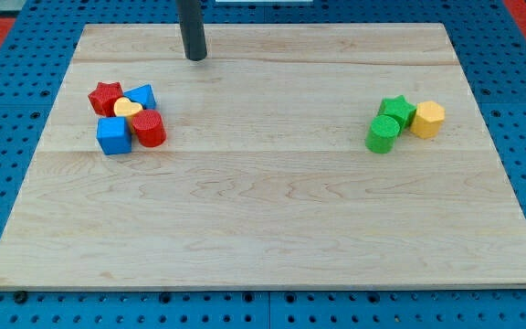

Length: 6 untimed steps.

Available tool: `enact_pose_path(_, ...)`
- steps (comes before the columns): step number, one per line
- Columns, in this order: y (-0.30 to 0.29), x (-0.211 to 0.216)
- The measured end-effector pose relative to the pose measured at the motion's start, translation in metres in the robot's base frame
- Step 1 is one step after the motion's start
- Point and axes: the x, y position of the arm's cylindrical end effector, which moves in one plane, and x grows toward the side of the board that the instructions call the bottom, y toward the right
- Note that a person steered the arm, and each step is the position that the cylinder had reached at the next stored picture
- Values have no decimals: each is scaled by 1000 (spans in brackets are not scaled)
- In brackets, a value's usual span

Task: Move your arm to the top right of the board

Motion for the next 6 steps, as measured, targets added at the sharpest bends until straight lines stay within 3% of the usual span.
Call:
enact_pose_path(3, 25, 92)
enact_pose_path(6, 291, -13)
